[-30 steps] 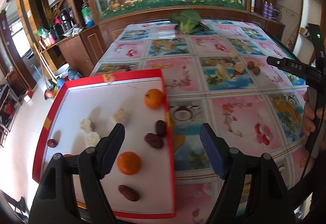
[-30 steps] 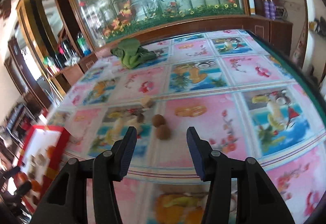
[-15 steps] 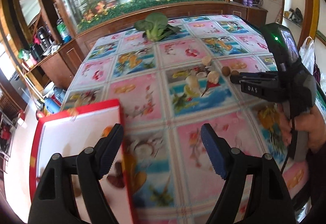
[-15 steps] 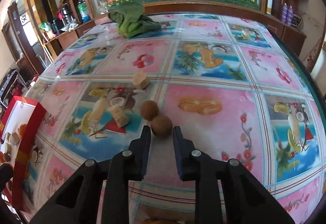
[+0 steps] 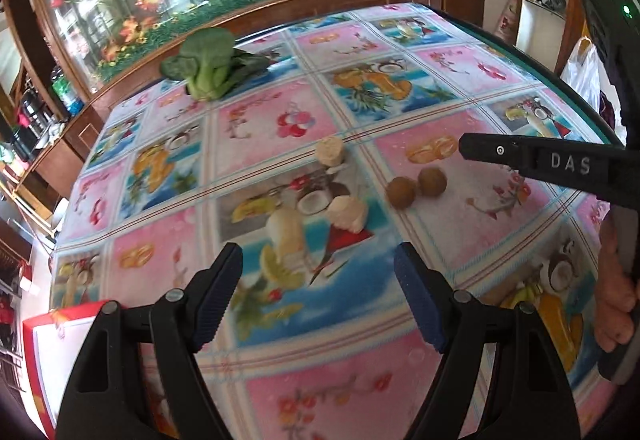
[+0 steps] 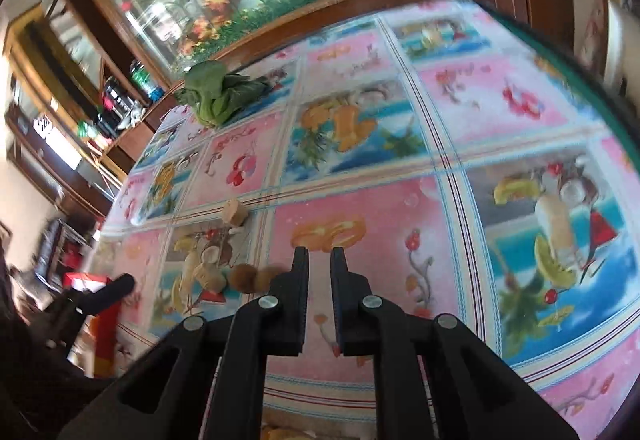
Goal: Organize fruits
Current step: 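Move both tools back to the foods on the tablecloth, then grasp a beige cube with the left tool while the right grasps a brown nut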
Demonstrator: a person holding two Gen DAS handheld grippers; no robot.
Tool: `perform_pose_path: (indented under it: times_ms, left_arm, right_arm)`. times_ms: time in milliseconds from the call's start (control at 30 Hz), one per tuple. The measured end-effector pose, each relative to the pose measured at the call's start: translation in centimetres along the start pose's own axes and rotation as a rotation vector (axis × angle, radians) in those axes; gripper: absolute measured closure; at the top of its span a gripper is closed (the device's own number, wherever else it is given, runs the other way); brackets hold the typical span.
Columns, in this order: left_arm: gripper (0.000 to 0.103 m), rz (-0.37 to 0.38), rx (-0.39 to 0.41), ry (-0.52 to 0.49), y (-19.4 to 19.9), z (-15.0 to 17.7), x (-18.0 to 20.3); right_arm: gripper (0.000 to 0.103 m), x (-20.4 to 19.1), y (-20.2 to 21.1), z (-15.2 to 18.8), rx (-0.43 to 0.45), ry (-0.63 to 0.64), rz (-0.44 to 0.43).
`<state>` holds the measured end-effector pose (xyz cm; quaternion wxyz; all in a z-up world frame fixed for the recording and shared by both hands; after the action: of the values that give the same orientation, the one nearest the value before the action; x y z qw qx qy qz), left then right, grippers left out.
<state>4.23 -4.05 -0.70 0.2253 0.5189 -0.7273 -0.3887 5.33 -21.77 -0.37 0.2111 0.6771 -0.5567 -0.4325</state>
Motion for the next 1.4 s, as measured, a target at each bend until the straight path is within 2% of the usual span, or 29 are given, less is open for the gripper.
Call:
perform_pose_path:
  times_ms: [167, 267, 367, 533, 633, 667, 733, 900, 1000, 1167, 1400]
  left_arm:
    - [0.024, 0.015, -0.007, -0.043, -1.5, -0.9, 0.7]
    - [0.026, 0.039, -0.032, -0.044, -2.7, -1.2, 0.5]
    - [0.040, 0.072, -0.053, -0.038, -3.6, -1.3, 0.3]
    - [0.050, 0.183, -0.057, 0.026, -4.5, -1.6, 0.0]
    - [0.059, 0.193, -0.045, 0.034, -4.5, -1.6, 0.0]
    - [0.068, 0.197, -0.040, 0.033, -4.4, -1.6, 0.1]
    - [0.075, 0.202, -0.035, 0.038, -4.0, -1.4, 0.4]
    - [0.075, 0.208, -0.032, 0.071, -3.1, -0.2, 0.4]
    - [0.075, 0.213, -0.020, 0.106, -1.7, 0.9, 0.2]
    - [0.075, 0.189, 0.023, 0.118, 1.5, 3.0, 0.2]
    - [0.075, 0.187, 0.080, 0.131, 5.6, 5.6, 0.6]
  right_arm:
    - [0.092, 1.4, 0.4, -0.5, -0.037, -0.124, -0.097]
    - [0.092, 1.4, 0.7, -0.4, -0.030, -0.123, -0.083]
    - [0.092, 0.7, 0.5, -0.2, -0.051, -0.100, -0.100]
    - [0.092, -0.1, 0.1, 0.0, -0.070, -0.062, -0.108]
    - [0.092, -0.6, -0.2, 0.2, -0.098, -0.047, -0.144]
    - [0.092, -0.9, -0.4, 0.4, -0.118, -0.040, -0.165]
    - [0.092, -1.3, -0.7, 0.7, -0.141, -0.026, -0.185]
    - [0.089, -2.3, -1.1, 1.3, -0.161, 0.026, -0.174]
    - [0.082, -2.8, -1.2, 1.4, -0.143, 0.054, -0.154]
    - [0.081, -4.0, -1.6, 2.2, -0.161, 0.113, -0.164]
    - [0.081, -5.0, -2.1, 2.9, -0.129, 0.189, -0.096]
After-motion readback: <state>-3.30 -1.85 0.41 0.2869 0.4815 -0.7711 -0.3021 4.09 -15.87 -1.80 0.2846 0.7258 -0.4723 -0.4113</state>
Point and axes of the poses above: each gripper's, at about its wrist camera, not at the fingertips, and y roughly against the way its jaws point, x to its right, z to its underside, the point moved 6 cm from there along -y, roughly the way its jaws point, and after that the axes turned 7 degrees about z, right-handed, at the moved point
